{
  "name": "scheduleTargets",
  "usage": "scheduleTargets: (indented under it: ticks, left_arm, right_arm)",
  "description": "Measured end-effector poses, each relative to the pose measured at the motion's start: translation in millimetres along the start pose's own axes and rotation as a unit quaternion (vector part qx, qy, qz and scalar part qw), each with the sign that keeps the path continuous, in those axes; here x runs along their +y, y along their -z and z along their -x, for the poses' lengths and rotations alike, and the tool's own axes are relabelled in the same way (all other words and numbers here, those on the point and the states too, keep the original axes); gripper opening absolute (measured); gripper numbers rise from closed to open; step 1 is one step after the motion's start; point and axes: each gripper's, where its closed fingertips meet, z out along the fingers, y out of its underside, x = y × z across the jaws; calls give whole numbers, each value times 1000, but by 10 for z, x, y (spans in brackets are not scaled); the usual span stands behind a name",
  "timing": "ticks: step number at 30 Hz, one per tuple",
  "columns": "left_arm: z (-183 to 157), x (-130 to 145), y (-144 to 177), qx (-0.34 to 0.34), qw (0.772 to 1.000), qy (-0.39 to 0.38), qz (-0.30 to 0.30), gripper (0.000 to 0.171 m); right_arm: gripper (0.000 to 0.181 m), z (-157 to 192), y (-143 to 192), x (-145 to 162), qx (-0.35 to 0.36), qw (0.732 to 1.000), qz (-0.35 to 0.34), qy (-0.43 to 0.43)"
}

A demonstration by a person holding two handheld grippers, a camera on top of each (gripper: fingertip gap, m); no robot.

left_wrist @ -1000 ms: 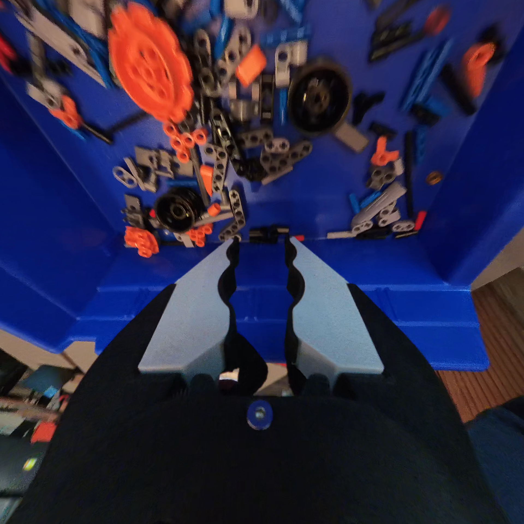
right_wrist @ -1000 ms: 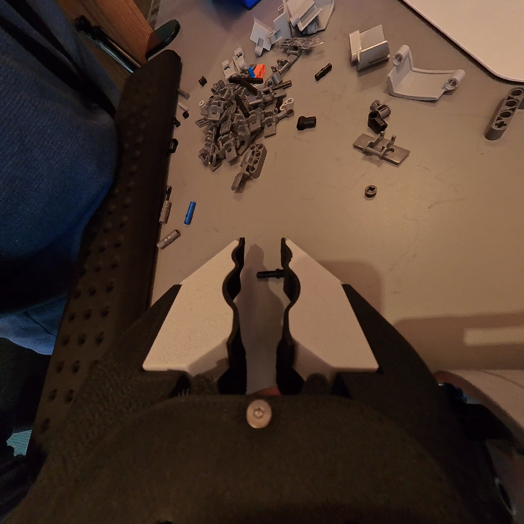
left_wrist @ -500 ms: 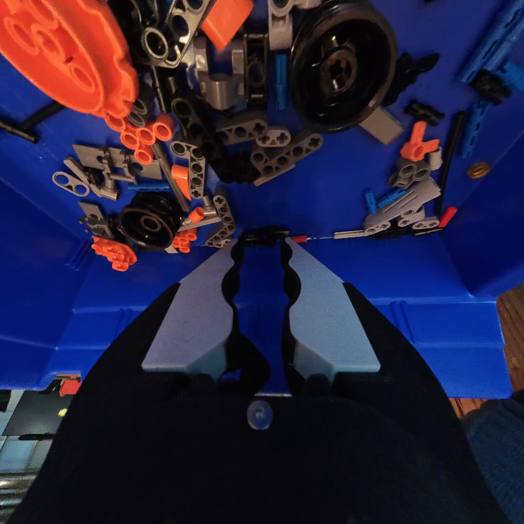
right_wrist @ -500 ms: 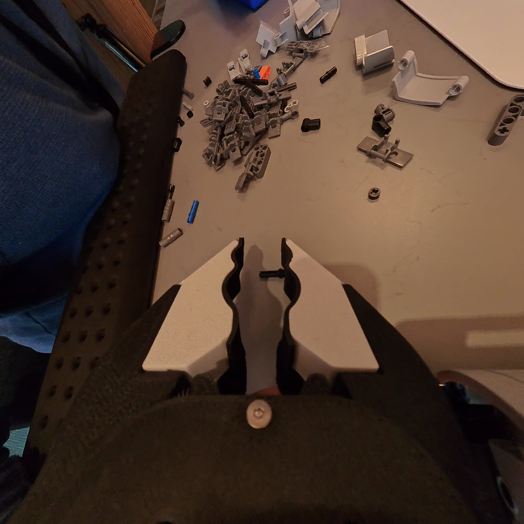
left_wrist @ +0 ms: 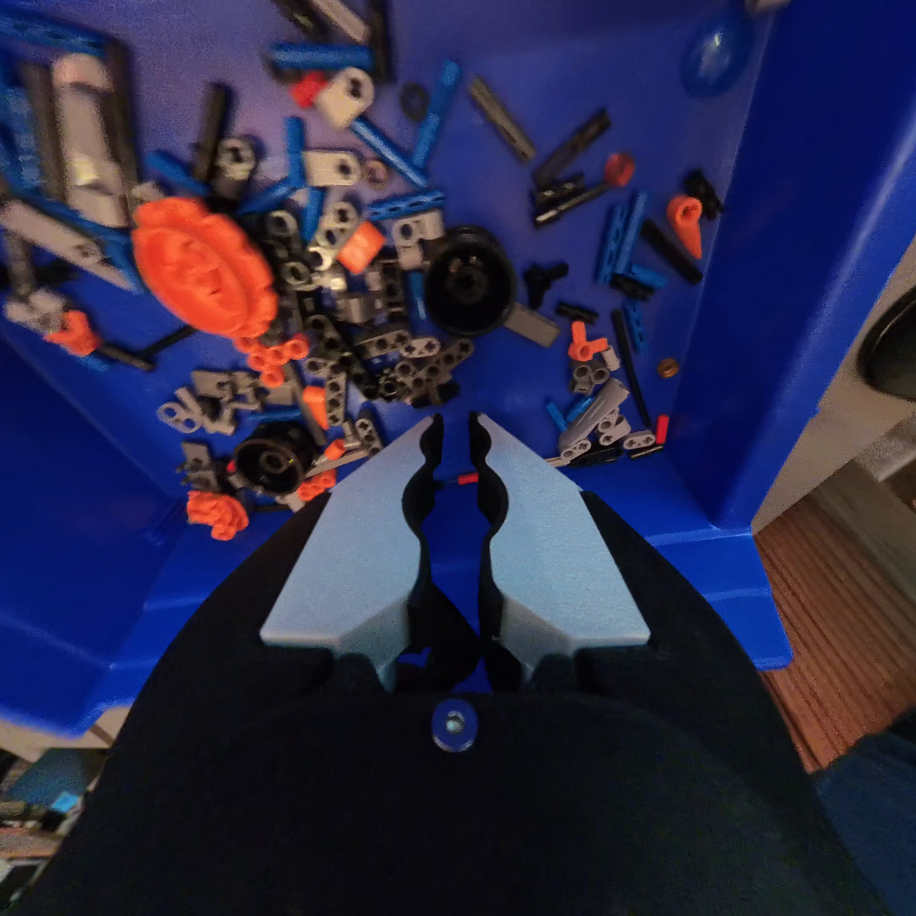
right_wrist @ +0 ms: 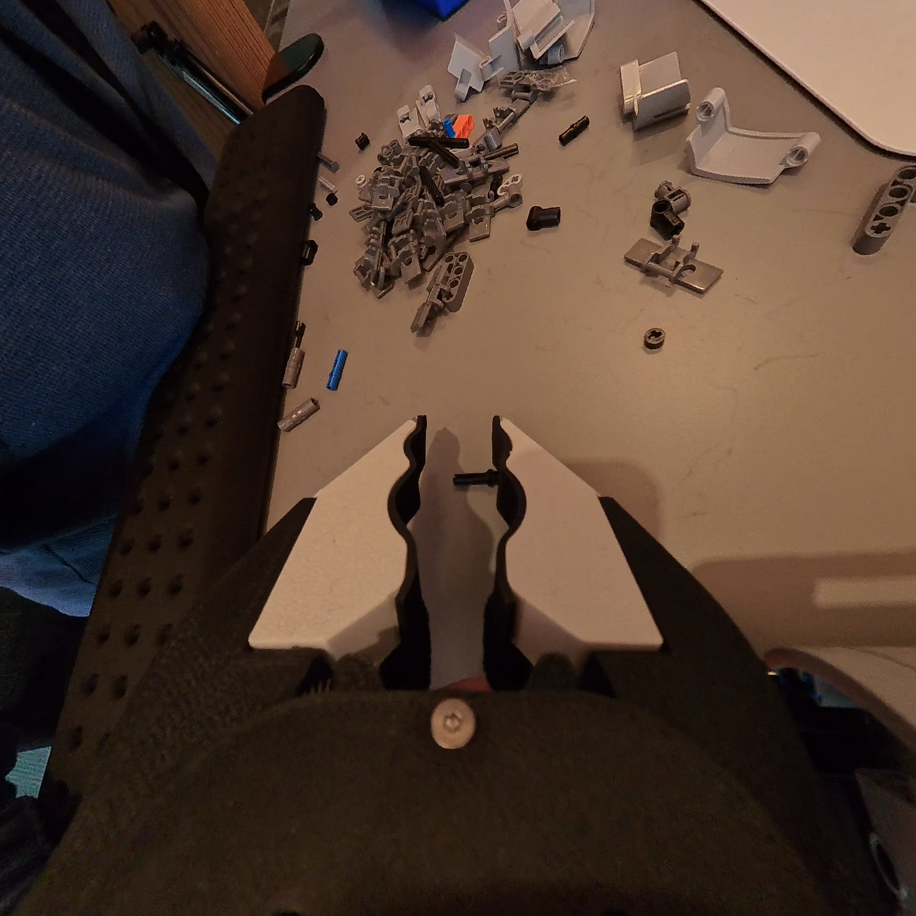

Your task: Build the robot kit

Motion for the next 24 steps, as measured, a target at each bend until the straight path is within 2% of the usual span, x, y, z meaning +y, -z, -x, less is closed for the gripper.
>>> scheduleTargets:
  ticks: [3, 7, 18, 21, 24]
  left_arm:
    - [244, 165, 130, -53, 998, 30, 17, 15]
    - [307, 455, 70, -57, 994, 50, 83, 21]
    - [224, 464, -237, -14, 990, 44, 135, 22]
    - [181, 464, -289, 0, 989, 40, 139, 8]
    - [136, 402, -276, 2, 992, 31, 126, 8]
  right_arm:
    - [24, 1, 1, -1, 0, 1000, -1, 0]
    - [24, 4, 0, -1, 0, 1000, 0, 1]
    - [24, 5, 4, -1, 0, 1000, -1, 2]
    - [24, 5, 4, -1, 0, 1000, -1, 3]
    - [25, 6, 4, -1, 0, 1000, -1, 3]
